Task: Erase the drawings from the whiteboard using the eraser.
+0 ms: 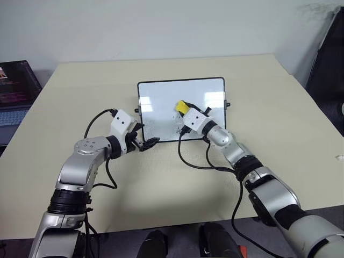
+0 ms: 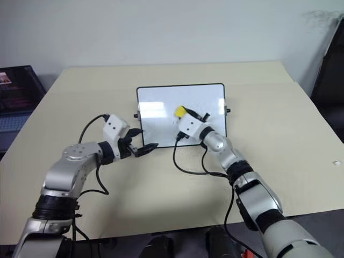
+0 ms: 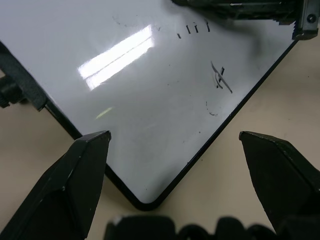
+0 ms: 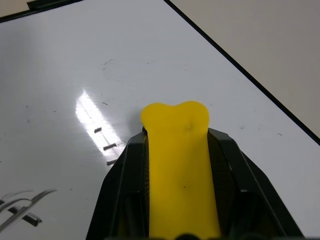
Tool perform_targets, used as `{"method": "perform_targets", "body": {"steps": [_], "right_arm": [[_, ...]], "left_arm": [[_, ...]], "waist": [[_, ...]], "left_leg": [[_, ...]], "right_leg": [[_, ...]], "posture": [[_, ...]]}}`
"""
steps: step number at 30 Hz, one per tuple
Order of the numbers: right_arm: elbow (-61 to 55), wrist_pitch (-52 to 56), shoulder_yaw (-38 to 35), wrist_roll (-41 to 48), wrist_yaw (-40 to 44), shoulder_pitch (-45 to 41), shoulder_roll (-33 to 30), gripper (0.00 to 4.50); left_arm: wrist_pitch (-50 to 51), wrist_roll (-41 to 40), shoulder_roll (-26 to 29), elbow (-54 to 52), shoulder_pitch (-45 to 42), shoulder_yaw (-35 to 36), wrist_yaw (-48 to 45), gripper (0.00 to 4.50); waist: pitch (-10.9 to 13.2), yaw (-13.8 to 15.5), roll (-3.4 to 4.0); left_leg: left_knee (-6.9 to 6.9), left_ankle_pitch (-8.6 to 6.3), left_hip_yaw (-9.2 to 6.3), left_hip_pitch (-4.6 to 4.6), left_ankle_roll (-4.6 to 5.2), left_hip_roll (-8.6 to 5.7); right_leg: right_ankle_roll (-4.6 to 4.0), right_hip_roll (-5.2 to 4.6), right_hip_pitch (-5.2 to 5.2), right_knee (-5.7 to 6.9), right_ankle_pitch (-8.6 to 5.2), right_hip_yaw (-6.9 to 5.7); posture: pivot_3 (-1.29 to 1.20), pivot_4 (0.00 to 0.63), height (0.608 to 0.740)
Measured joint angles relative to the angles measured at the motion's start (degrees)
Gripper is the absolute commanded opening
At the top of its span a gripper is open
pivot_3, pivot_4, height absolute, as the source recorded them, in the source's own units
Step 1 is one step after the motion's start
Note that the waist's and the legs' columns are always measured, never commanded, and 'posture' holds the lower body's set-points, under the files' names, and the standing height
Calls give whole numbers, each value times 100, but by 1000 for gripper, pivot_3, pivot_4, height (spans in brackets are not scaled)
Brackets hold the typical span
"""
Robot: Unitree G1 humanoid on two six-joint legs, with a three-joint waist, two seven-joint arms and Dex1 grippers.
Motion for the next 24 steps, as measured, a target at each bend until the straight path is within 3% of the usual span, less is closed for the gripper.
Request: {"method": "perform_targets", "body": {"steps": [9,24], "right_arm": [[220,-230,448,-229,271,151,177,1245],[28,556,413,-159,298,-180,364,1228]], "left_arm": [[7,0,-1,-5,0,0,-11,4500],[6,0,-53,-17,3,-4,-7,4500]], "waist": [[-2,-75,-2],[-2,-88,-2]], "left_leg": [[4,1,-6,39,0,1],[4,9,-16,45,2,4]], "right_leg": [[-2,4,37,4,2,2],[-7,9,44,5,10,-1]], "posture": [[0,150,740],[0,150,740]]}}
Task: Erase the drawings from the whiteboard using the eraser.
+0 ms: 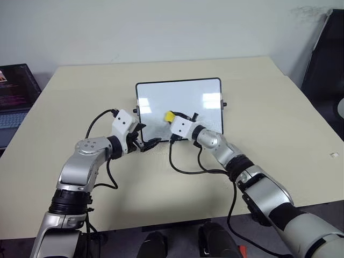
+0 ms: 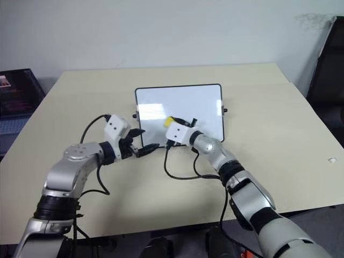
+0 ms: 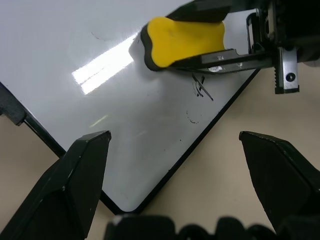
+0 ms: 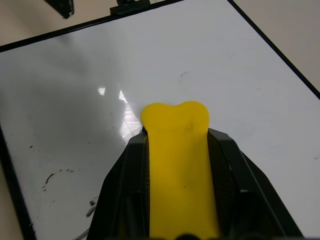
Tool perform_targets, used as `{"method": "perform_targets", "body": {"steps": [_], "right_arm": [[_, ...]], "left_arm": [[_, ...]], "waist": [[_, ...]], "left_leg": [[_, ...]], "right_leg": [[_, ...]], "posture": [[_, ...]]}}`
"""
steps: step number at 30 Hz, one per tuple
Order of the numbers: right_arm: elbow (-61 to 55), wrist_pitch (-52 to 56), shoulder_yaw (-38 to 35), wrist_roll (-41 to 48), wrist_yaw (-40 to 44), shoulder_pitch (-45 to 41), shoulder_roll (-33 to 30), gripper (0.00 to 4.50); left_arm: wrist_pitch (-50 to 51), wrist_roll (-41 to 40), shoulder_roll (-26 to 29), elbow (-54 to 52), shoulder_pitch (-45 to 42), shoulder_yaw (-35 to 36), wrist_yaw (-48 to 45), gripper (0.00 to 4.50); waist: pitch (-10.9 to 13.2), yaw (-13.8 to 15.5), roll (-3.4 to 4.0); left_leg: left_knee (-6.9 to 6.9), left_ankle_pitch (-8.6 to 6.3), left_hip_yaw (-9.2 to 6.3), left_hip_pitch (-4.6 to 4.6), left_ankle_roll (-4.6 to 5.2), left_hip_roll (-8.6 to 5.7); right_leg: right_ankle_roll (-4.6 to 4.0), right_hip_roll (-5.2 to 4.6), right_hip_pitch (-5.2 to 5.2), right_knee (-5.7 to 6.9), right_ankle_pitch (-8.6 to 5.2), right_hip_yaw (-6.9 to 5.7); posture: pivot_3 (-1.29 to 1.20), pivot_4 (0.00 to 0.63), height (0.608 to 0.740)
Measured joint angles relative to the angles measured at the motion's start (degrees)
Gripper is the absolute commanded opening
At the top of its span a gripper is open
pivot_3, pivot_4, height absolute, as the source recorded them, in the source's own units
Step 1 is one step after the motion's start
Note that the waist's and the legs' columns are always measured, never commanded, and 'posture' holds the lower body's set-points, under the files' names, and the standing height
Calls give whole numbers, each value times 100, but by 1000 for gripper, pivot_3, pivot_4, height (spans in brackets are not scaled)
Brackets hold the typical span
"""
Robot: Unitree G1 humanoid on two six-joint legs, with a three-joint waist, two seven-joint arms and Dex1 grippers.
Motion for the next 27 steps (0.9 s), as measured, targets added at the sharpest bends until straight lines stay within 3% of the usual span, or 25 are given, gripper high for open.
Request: {"method": "perform_targets", "body": {"steps": [6,13,27], "right_arm": [[13,338,-36,-4,-18,-266,267,1228],[-82,476,-19,-32,56,-250,133,1228],[-1439,867,-137,7,314,863,-632,1227]], "left_arm": [[0,1,-34,0,-2,-5,2,4500],[5,0,-47,-35,-1,-5,18,4500],[15,0,-92,-37,0,-8,18,4500]], "waist": [[0,-10,0],[0,16,0],[-7,187,-10]], "left_leg": [[-2,-1,-5,-27,0,0],[0,-1,-10,-41,-1,-5],[5,3,-11,3,0,-9]], "right_leg": [[0,-2,-25,-2,0,0],[0,-9,-33,-2,0,-9],[13,-9,14,-3,-7,-13]], "posture": [[0,150,740],[0,150,740],[0,150,740]]}}
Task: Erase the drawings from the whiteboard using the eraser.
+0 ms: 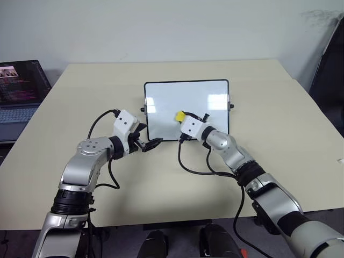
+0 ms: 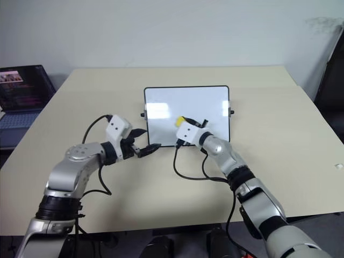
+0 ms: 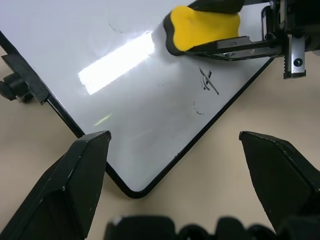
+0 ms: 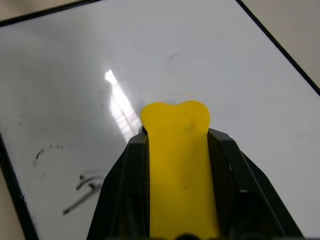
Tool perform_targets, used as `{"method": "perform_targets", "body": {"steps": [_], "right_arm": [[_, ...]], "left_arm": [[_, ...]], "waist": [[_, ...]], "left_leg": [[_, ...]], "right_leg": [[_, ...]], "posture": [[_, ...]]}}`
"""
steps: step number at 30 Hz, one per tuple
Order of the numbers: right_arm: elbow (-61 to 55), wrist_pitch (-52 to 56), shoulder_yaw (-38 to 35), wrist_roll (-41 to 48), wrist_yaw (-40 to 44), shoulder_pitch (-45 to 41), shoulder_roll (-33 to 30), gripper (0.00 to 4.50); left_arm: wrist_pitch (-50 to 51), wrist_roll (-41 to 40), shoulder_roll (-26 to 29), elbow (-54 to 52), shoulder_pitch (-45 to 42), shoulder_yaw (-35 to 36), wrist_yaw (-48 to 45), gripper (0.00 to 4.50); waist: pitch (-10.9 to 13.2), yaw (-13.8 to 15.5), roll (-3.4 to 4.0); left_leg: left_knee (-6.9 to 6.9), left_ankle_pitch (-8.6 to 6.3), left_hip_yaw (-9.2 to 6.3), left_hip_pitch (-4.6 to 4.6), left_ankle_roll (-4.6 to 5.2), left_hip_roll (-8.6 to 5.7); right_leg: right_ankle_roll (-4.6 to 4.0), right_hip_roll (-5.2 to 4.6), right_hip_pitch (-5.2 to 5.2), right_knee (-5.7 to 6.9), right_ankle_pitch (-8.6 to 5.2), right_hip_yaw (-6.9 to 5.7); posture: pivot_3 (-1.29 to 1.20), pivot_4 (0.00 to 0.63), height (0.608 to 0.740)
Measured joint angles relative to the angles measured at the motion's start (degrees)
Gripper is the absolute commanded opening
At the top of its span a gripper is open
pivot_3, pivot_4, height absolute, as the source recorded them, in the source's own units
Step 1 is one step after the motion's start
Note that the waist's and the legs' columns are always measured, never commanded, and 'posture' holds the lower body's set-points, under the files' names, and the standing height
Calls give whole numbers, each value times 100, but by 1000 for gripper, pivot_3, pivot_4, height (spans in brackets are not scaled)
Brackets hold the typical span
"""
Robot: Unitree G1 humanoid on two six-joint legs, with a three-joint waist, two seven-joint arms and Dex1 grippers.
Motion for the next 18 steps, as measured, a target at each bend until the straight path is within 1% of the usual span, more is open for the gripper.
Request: {"method": "perform_targets", "body": {"steps": [5,8,10,13,18], "right_arm": [[-381,253,-202,256,182,295,-205,1227],[-544,426,-362,446,291,430,-385,1227],[-616,516,-467,496,301,486,-506,1227],[-744,550,-522,504,298,598,-673,1227],[-862,552,-538,503,270,680,-699,1224]], "left_arm": [[0,0,-17,1,-1,-1,-22,4500],[0,0,-25,1,-2,-2,-24,4500],[0,0,-27,1,-2,-2,-25,4500],[0,0,-30,1,-2,-2,-25,4500],[0,1,-46,2,-5,-2,-27,4500]], "waist": [[-5,21,-8],[-5,55,-8],[-6,67,-10],[-10,79,-16],[-11,79,-18]], "left_leg": [[1,9,-2,11,1,-1],[0,9,-7,56,2,-1],[0,10,-11,73,3,-2],[1,14,-9,73,10,-5],[-1,15,-7,71,11,-4]], "right_leg": [[16,-1,14,0,-3,0],[19,-1,73,-14,-4,-6],[5,-1,93,-22,-13,-6],[3,-1,95,-23,-15,3],[11,0,93,-24,-10,6]], "posture": [[0,150,740],[0,150,740],[0,150,740],[0,150,740],[0,150,740]]}}
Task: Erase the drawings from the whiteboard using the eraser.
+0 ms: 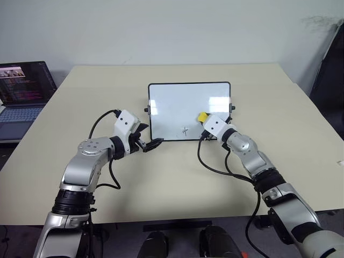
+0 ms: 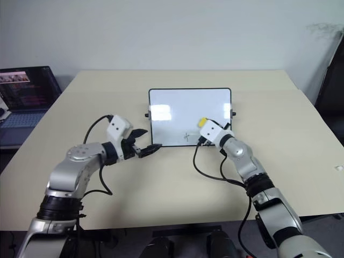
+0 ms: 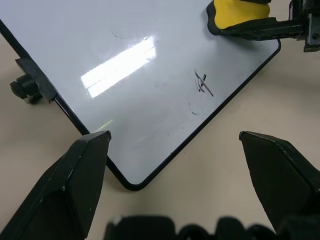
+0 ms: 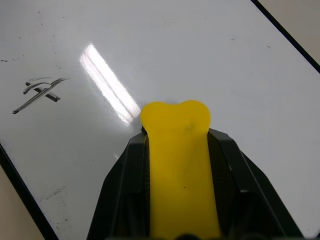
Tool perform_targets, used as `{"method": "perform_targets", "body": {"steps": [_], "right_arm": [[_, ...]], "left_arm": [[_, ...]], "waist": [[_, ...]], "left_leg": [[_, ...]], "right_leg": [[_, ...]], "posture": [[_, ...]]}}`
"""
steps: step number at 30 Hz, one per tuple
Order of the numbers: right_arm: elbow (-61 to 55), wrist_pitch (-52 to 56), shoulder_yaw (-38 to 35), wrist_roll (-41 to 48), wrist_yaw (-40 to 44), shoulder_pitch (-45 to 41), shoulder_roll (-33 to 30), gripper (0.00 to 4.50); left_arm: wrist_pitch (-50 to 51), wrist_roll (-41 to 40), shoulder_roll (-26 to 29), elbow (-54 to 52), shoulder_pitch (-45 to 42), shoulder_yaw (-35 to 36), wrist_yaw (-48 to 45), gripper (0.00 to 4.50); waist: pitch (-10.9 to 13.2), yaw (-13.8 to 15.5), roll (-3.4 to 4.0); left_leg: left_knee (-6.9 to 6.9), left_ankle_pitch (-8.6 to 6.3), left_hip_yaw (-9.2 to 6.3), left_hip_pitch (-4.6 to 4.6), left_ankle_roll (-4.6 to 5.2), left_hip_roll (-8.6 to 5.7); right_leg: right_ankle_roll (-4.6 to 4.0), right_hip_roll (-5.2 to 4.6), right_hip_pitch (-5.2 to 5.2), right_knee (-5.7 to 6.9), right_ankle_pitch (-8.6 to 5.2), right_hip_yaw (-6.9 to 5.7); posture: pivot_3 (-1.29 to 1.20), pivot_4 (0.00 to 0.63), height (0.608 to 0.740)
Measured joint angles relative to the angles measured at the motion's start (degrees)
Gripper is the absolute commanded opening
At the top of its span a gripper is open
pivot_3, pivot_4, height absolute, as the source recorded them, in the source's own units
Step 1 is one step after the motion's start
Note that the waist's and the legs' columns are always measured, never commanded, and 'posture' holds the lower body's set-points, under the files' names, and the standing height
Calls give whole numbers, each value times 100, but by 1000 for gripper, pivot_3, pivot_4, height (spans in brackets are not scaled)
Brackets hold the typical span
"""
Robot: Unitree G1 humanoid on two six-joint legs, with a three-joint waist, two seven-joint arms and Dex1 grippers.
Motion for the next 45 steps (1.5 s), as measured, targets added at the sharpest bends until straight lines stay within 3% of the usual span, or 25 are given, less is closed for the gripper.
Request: {"method": "perform_targets", "body": {"steps": [6,9,19,28,34,45], "right_arm": [[-775,129,-321,532,190,504,221,1216],[-1629,291,-403,971,477,849,308,1216],[-4233,1111,-544,1801,1475,2400,-271,1216],[-4530,766,-422,1024,1522,3201,-1073,1216],[-4259,463,-161,404,1300,2913,-1030,1215],[-2940,702,504,-408,882,1090,148,1215]], "left_arm": [[-1,-2,1,-2,1,1,-4,4500],[-2,-10,11,-5,25,12,-7,4500],[-175,-328,294,-487,579,288,-378,4500],[-364,-458,426,-725,1208,425,-587,4500],[-548,-430,507,-721,1300,425,-630,4500],[-573,-362,569,-638,1067,394,-646,4500]], "waist": [[4,-6,4],[6,-3,7],[8,17,10],[9,9,11],[9,5,11],[9,9,11]], "left_leg": [[-14,-2,-1,-45,-2,5],[-11,-2,0,-137,-3,15],[-35,-45,13,-154,-11,68],[-31,-48,47,-130,-5,80],[-23,-48,56,-129,-6,82],[-20,-48,52,-130,-6,80]], "right_leg": [[16,2,-42,-23,9,0],[-9,-1,-141,-12,26,5],[-7,0,-139,-89,21,0],[18,17,-128,-85,3,2],[13,19,-128,-82,6,8],[-11,21,-129,-75,20,3]], "posture": [[0,150,740],[0,150,740],[0,150,740],[0,150,740],[0,150,740],[0,150,740]]}}
